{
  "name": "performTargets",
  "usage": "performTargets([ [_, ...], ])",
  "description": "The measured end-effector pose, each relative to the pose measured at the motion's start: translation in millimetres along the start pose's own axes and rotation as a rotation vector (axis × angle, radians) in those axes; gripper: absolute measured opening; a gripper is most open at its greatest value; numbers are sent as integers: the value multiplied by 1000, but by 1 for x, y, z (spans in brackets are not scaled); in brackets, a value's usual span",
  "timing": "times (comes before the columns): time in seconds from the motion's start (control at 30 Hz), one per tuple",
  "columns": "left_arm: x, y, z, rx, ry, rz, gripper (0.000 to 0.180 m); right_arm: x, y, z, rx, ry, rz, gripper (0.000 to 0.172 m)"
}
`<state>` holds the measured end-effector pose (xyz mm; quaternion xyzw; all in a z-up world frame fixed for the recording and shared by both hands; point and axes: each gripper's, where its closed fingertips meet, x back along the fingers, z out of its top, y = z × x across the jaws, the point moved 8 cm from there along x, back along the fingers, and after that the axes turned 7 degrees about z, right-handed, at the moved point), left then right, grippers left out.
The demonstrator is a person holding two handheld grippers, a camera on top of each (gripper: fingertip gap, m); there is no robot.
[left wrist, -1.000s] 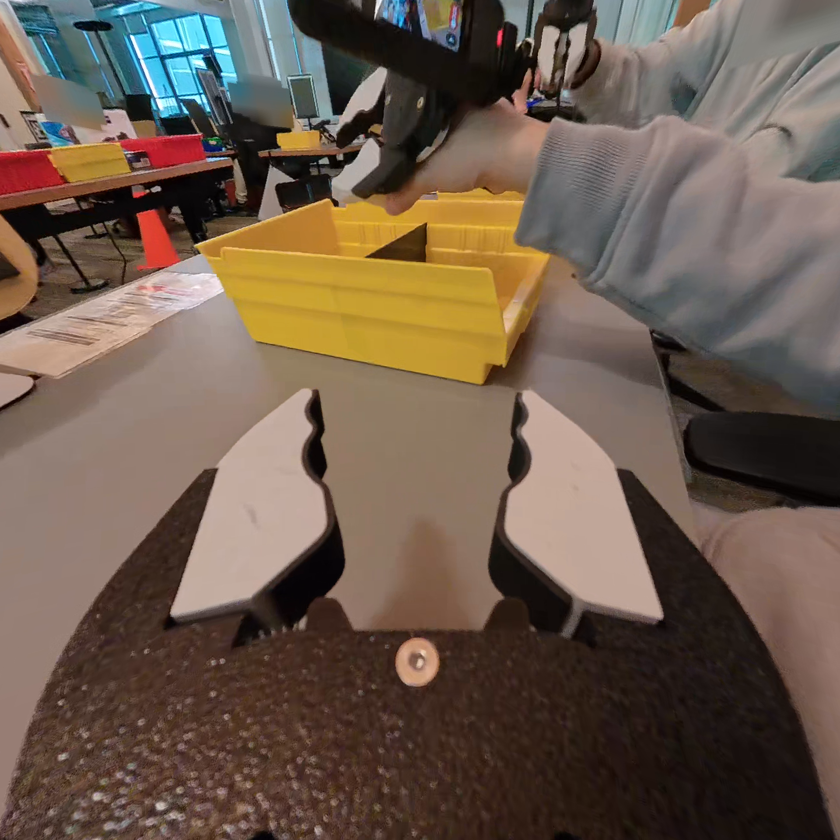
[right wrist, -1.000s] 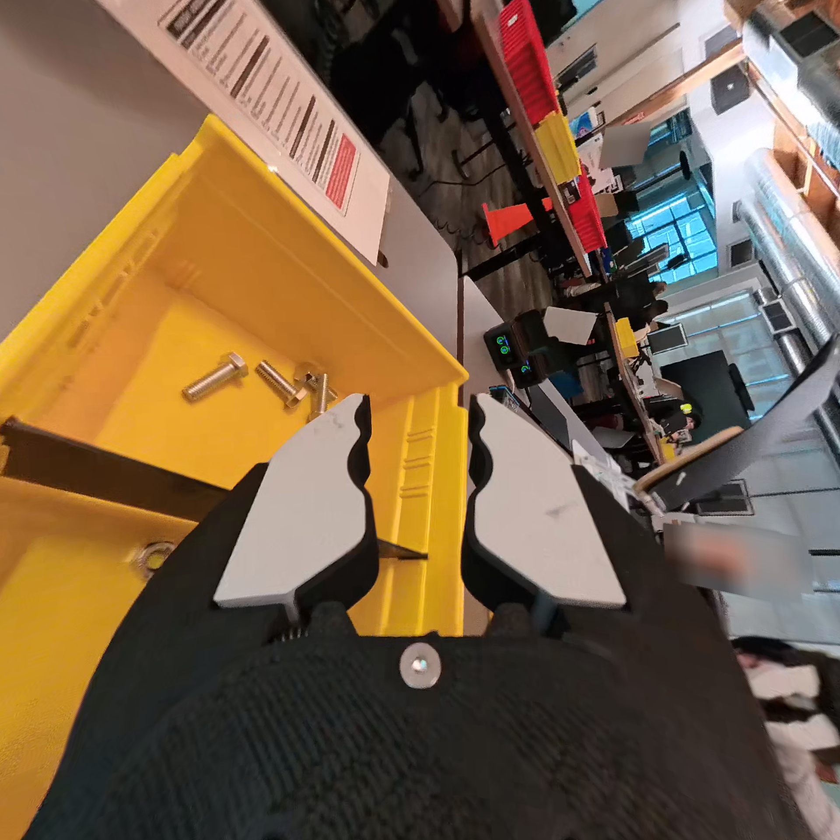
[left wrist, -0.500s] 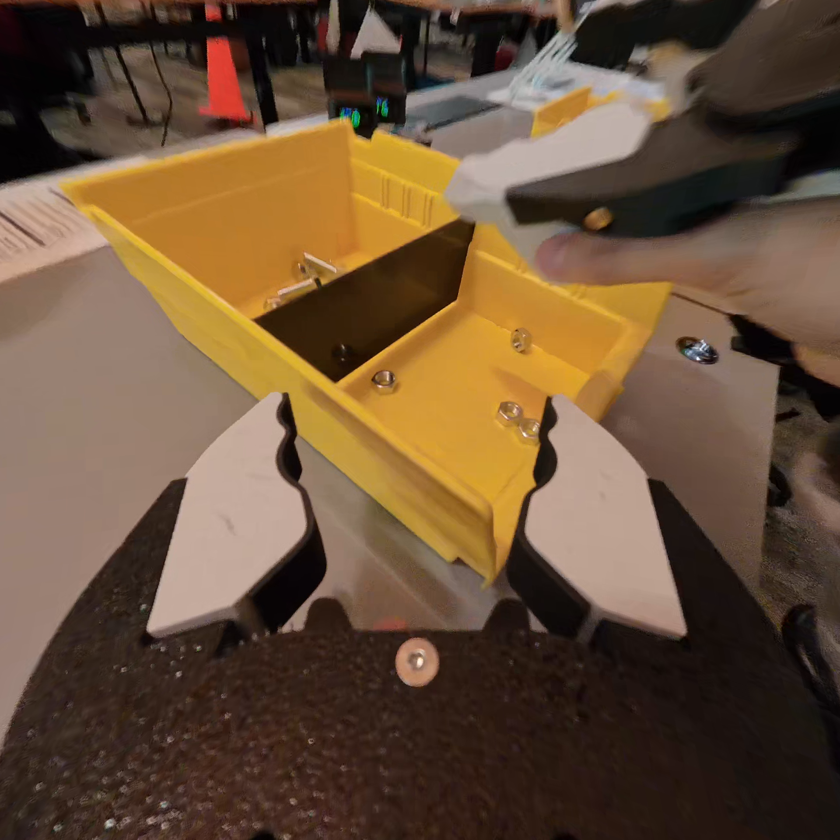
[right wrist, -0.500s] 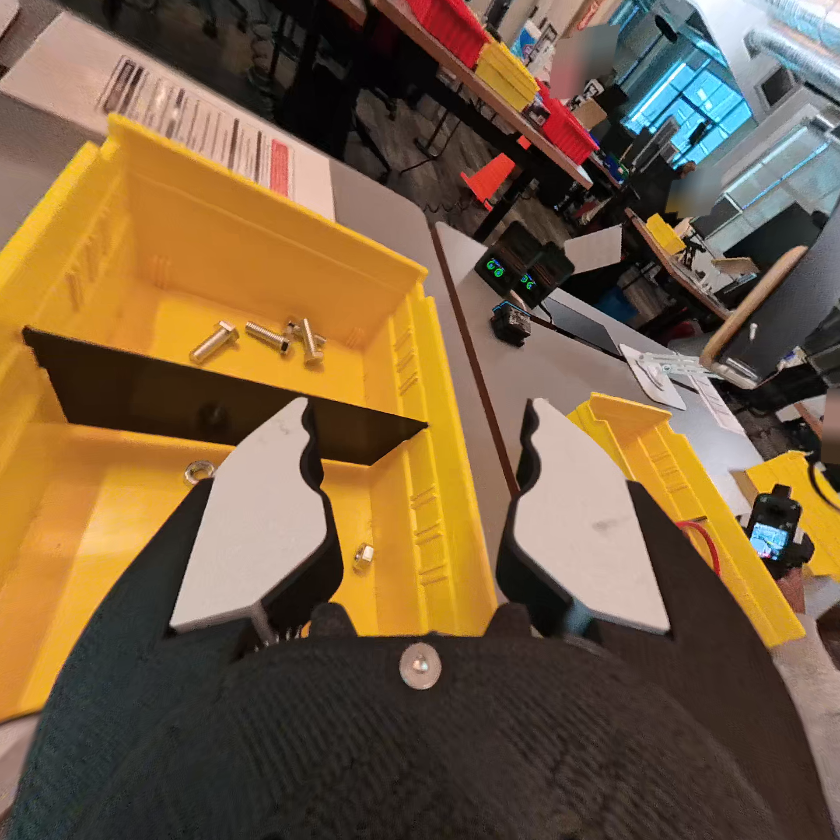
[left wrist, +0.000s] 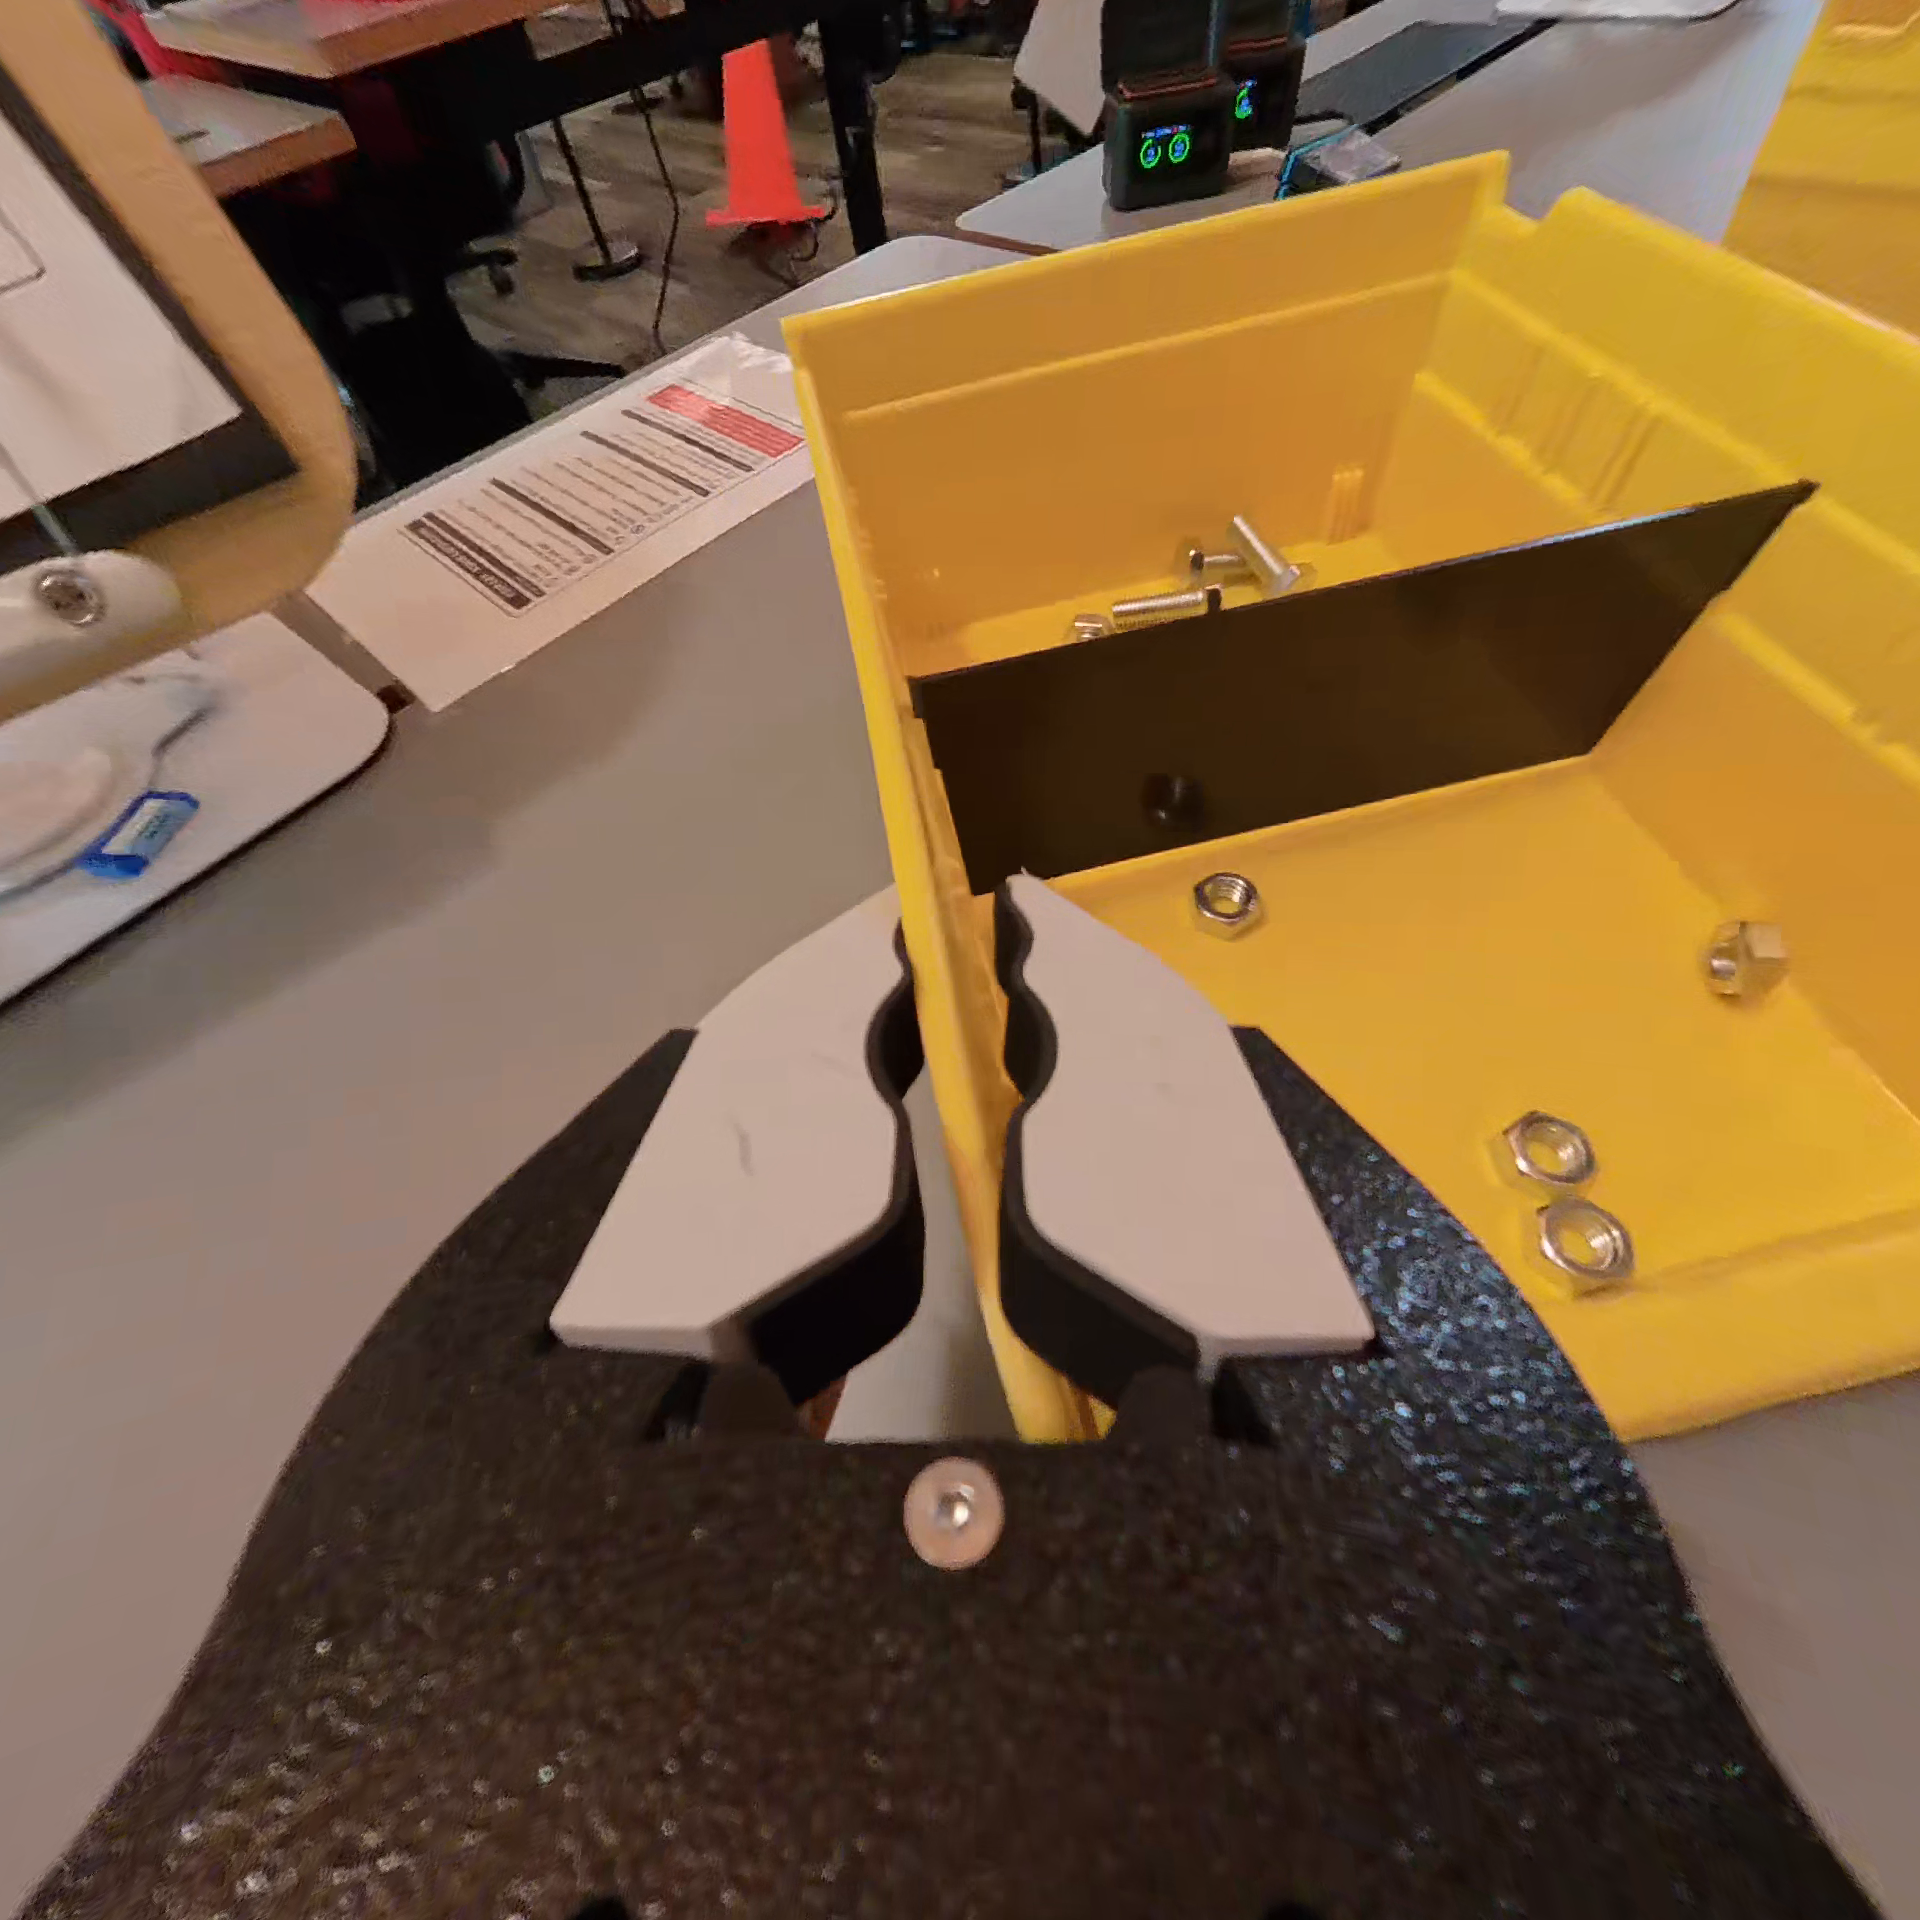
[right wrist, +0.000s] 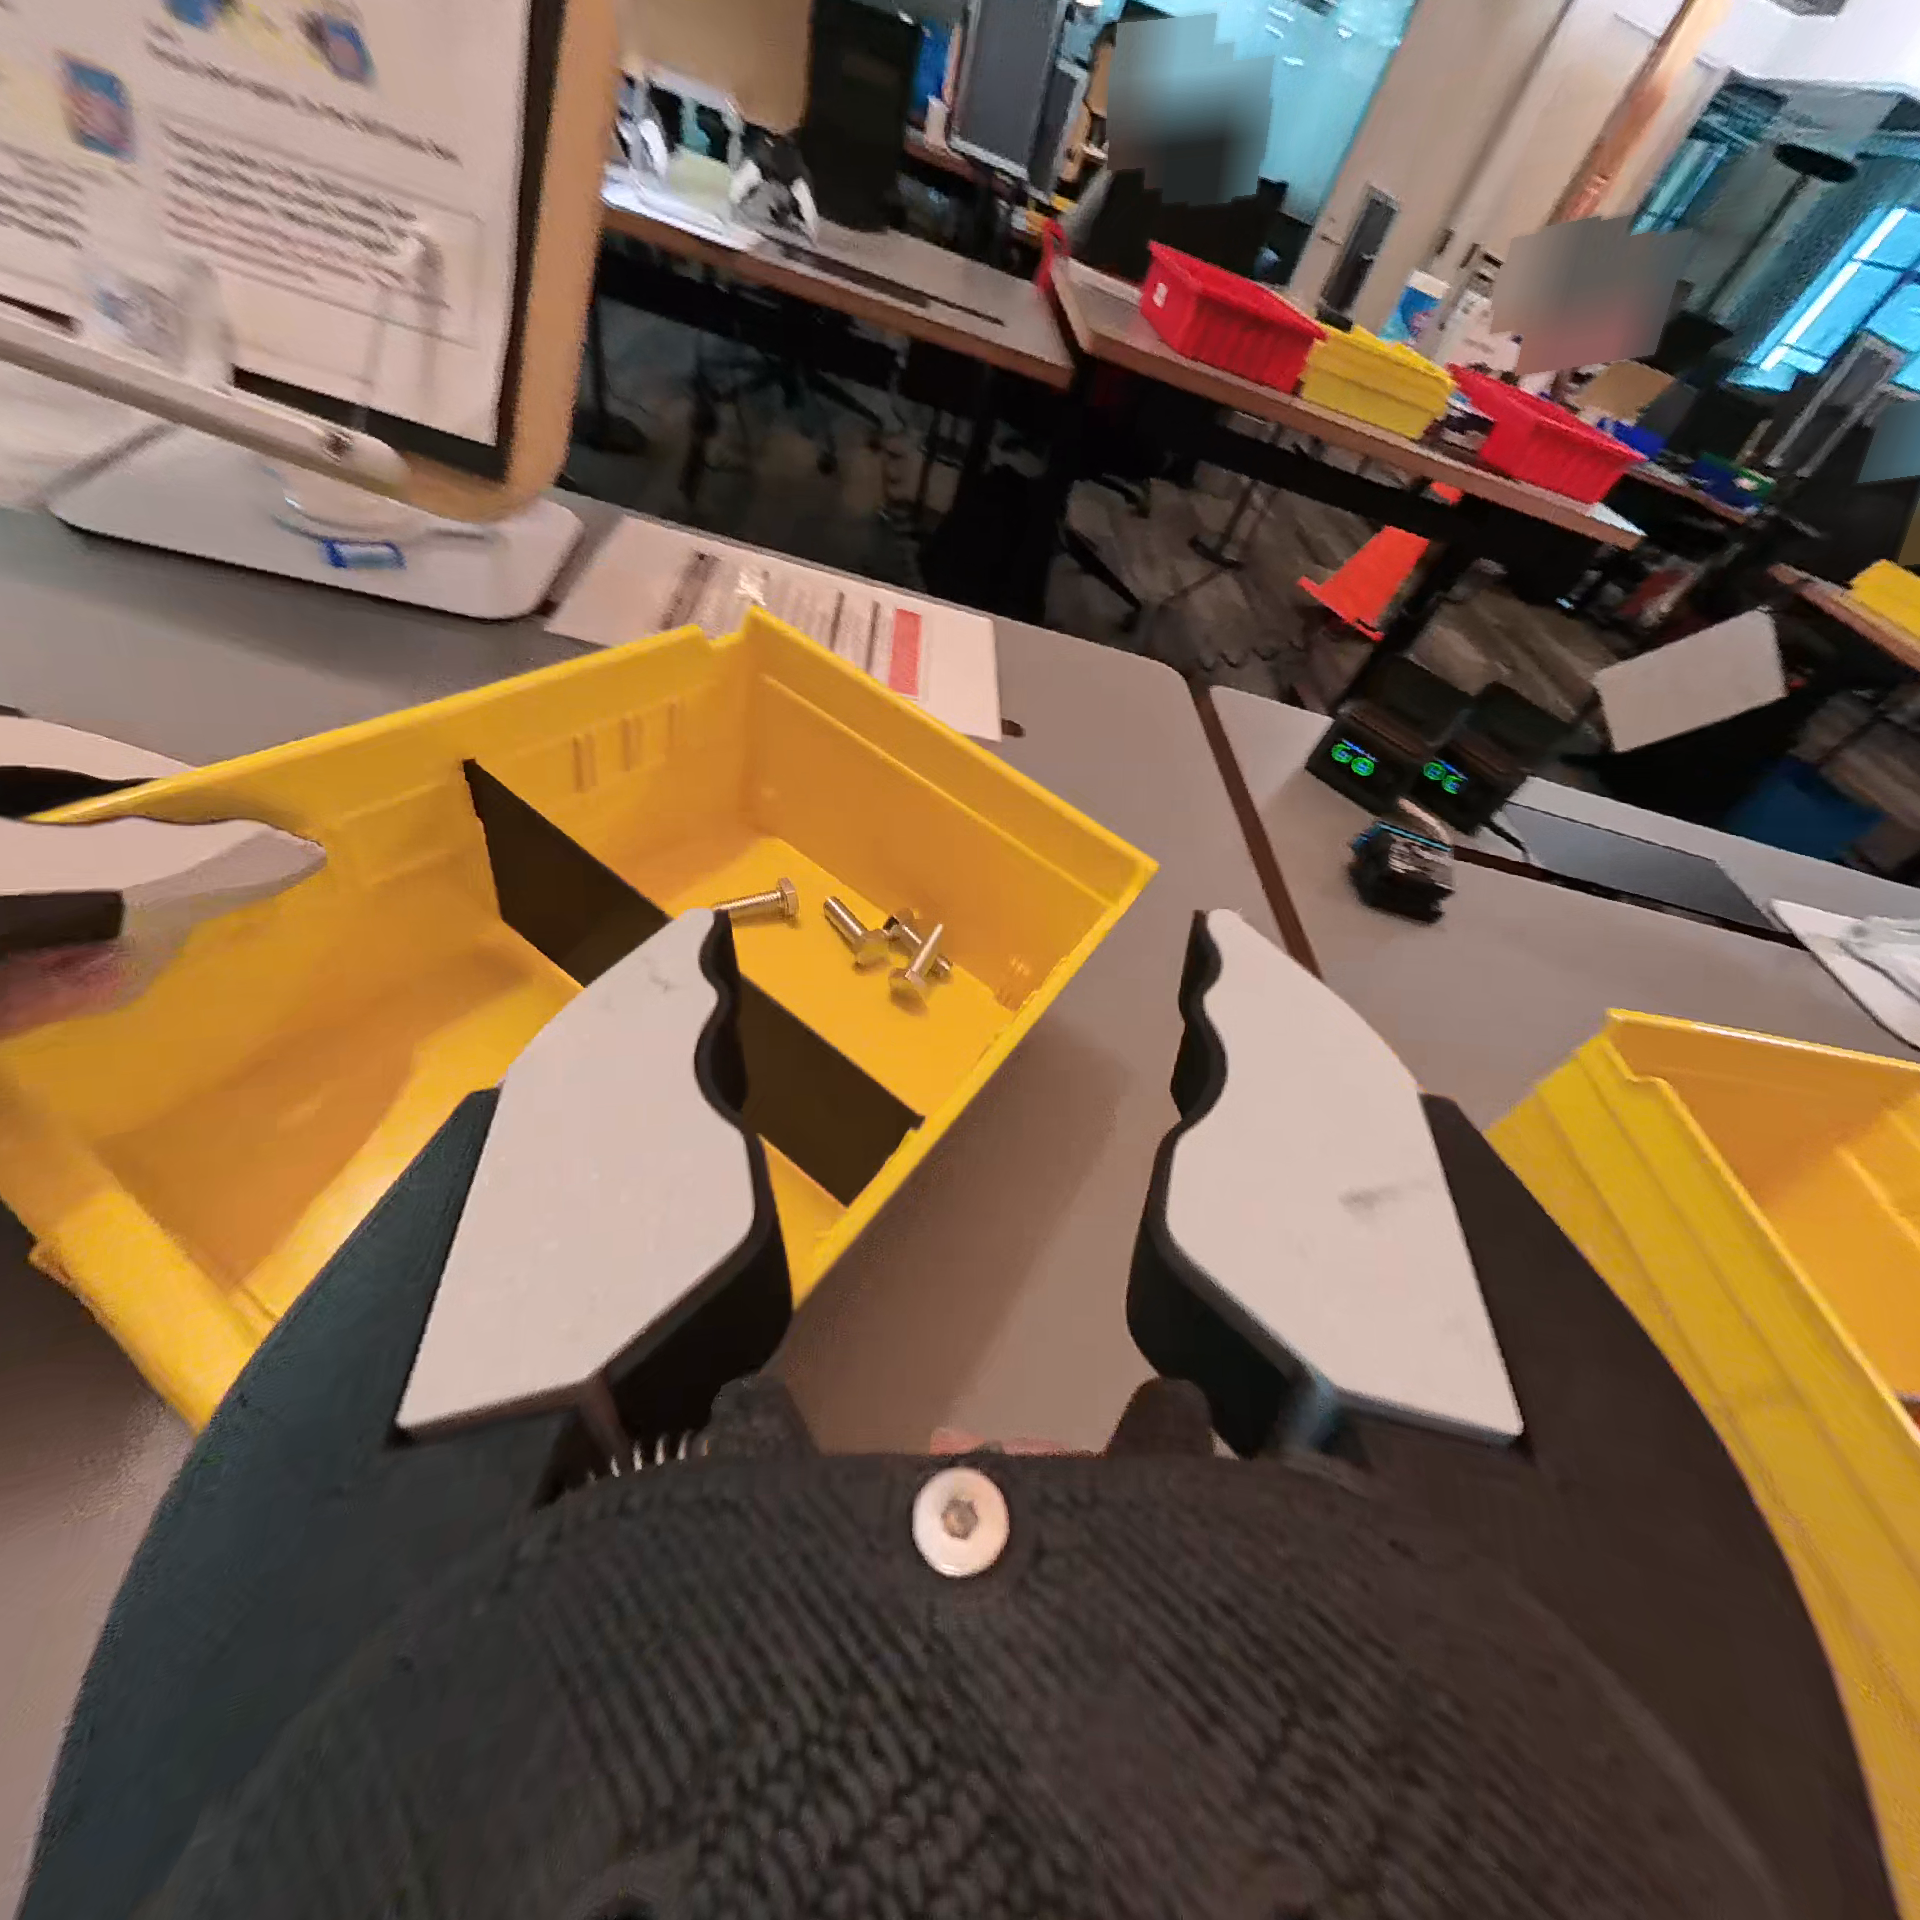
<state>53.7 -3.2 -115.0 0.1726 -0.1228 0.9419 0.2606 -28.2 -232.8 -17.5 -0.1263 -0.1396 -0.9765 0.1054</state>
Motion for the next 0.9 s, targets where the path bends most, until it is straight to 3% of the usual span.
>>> performTargets([
  [0.17, 30, -51, -15, 121, 2, -49, 2, 1, -16, 9, -32, 51, 106, 82],
  [0.3, 71, -78, -5, 154, 26, -33, 3, 6, -33, 19, -22, 79, 161, 81],
  [0.43, 128, -119, 19, 177, 84, -10, 5, 20, -53, 35, 25, 129, 192, 82],
  [0.57, 208, -184, 35, 264, 211, 21, 4, 36, -88, 57, 4, 250, 270, 81],
  [0.7, 299, -264, 34, 346, 308, 132, 4, 31, -171, 71, -19, 291, 594, 81],
  [0.8, 366, -320, 17, 398, 345, 288, 4, 12, -250, 81, -75, 232, 906, 90],
  [0.9, 424, -370, -11, 445, 347, 471, 4, -19, -321, 100, -147, 97, 1069, 89],
])
